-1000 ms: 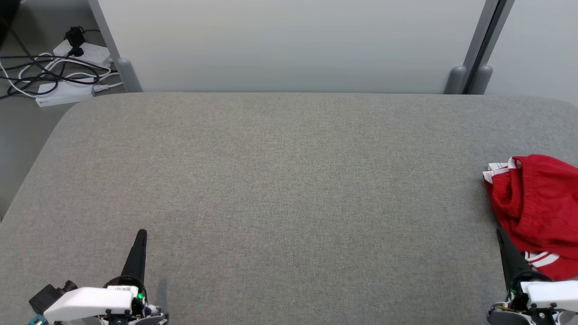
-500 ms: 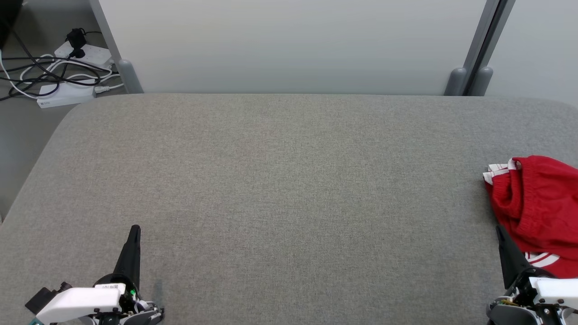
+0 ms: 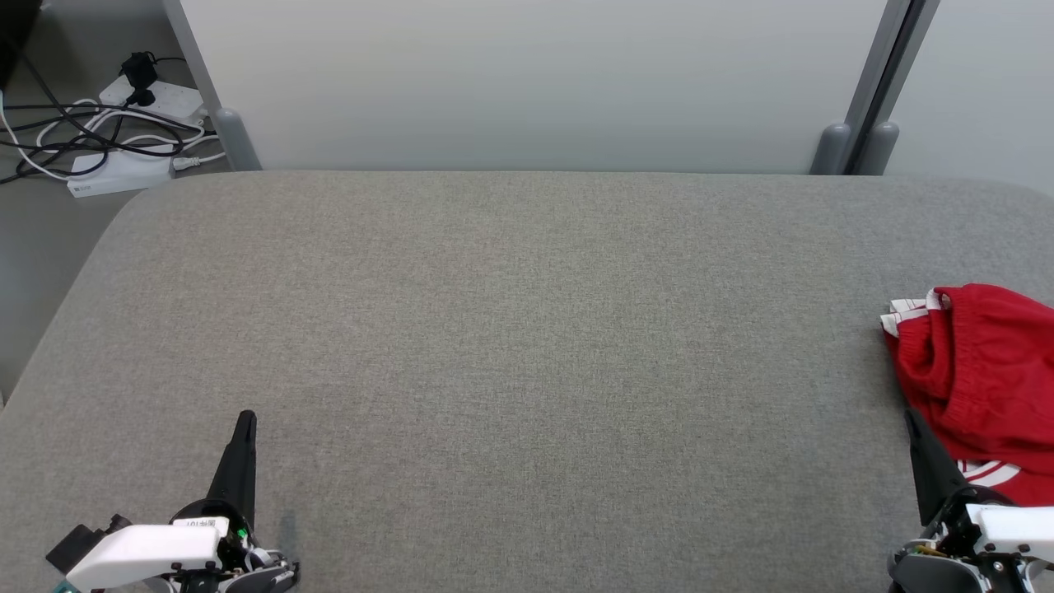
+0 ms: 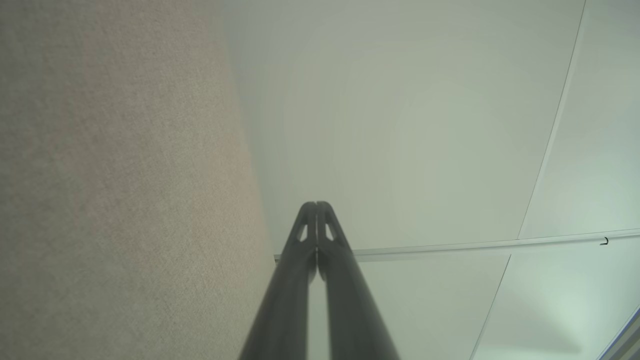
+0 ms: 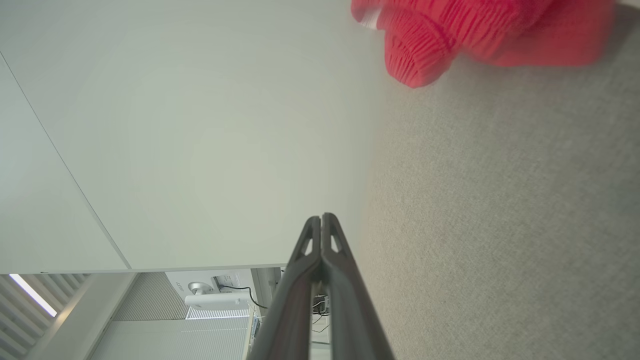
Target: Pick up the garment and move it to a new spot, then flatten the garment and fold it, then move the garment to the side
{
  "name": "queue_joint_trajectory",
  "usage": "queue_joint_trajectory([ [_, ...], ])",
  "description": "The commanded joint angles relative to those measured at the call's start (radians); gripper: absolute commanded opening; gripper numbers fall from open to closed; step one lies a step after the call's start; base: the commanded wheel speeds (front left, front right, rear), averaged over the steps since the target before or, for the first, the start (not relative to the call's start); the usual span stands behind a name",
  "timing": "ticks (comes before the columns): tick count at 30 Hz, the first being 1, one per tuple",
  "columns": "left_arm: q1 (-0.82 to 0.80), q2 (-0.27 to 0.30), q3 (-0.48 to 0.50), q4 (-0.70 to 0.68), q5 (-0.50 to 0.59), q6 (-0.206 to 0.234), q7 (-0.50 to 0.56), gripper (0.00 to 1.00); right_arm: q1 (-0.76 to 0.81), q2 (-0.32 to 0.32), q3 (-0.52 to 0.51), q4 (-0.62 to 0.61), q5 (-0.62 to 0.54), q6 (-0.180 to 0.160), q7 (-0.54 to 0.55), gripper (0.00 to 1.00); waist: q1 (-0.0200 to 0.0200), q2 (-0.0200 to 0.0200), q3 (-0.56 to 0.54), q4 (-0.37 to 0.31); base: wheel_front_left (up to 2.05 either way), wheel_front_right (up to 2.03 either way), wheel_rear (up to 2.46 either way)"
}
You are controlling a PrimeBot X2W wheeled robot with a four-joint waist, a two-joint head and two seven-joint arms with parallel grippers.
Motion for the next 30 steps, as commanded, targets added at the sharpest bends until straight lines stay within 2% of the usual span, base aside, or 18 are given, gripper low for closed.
queue_joint_trajectory([
  [1,-0.058,0.009,0.033,-0.022,-0.005,-0.008,0.005,0.00,-0.043,-0.012,0.014,-0.026,0.000,0.001,0.008,0.00,0.0000,0.0000,0.000,0.000,0.00,0.00,0.00],
  [30,-0.058,0.008,0.034,-0.022,-0.004,-0.008,0.006,0.00,-0.043,-0.005,0.004,-0.026,-0.008,0.001,0.016,0.00,0.0000,0.0000,0.000,0.000,0.00,0.00,0.00],
])
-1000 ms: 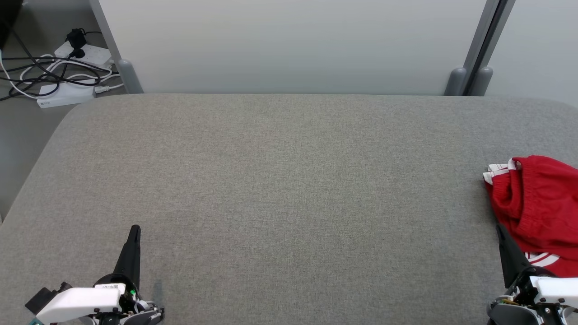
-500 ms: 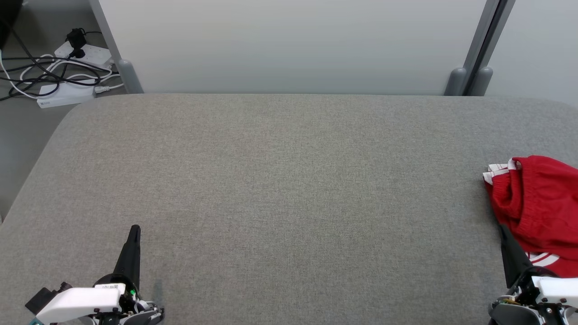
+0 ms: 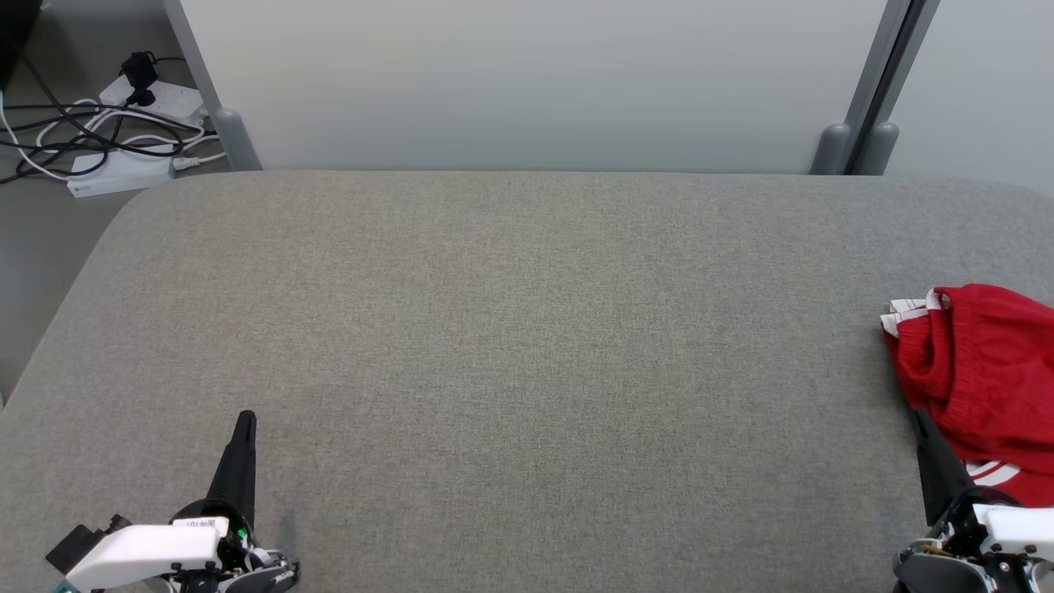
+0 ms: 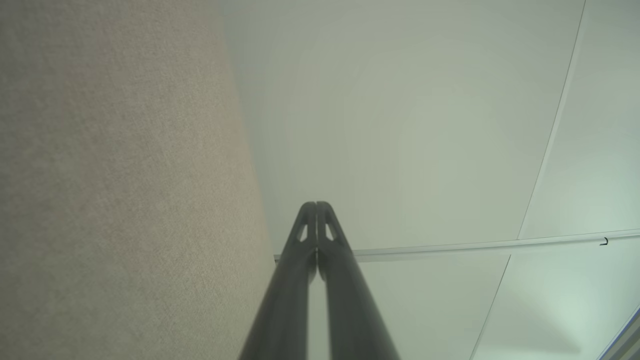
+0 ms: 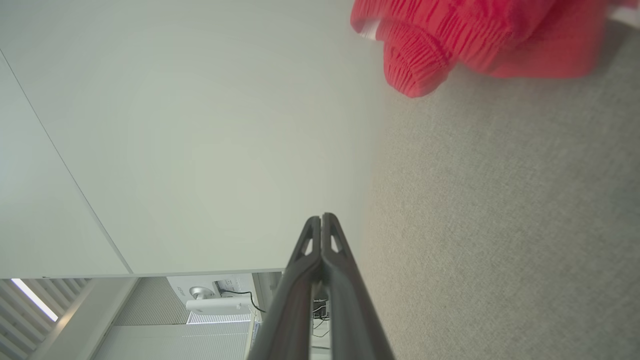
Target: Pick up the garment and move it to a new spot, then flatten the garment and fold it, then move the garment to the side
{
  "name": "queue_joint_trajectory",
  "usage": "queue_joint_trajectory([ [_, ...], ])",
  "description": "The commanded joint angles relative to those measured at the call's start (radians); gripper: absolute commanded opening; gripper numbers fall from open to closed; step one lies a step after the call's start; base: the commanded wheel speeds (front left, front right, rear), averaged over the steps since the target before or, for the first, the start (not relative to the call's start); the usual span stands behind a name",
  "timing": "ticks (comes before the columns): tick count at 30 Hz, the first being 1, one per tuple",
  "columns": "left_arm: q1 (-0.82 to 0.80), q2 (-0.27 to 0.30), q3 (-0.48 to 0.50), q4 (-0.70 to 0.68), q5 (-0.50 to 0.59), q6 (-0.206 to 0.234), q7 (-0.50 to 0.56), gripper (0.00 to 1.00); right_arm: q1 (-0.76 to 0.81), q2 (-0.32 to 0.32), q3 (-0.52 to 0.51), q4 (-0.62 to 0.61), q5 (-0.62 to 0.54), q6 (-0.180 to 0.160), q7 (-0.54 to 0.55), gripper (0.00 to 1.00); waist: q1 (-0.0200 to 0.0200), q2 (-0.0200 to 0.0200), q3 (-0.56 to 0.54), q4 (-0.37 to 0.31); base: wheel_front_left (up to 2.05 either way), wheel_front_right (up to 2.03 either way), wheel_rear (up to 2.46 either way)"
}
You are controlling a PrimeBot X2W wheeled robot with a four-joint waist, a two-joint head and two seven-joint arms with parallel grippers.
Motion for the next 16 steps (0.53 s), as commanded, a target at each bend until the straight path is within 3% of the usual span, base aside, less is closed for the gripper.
queue_joint_trajectory([
  [1,-0.058,0.008,0.033,-0.023,-0.005,-0.008,0.006,0.00,-0.043,-0.008,0.021,-0.026,-0.007,0.001,0.015,0.00,0.0000,0.0000,0.000,0.000,0.00,0.00,0.00],
  [16,-0.058,0.008,0.034,-0.023,-0.004,-0.008,0.006,0.00,-0.044,-0.005,0.017,-0.026,-0.011,0.001,0.018,0.00,0.0000,0.0000,0.000,0.000,0.00,0.00,0.00],
])
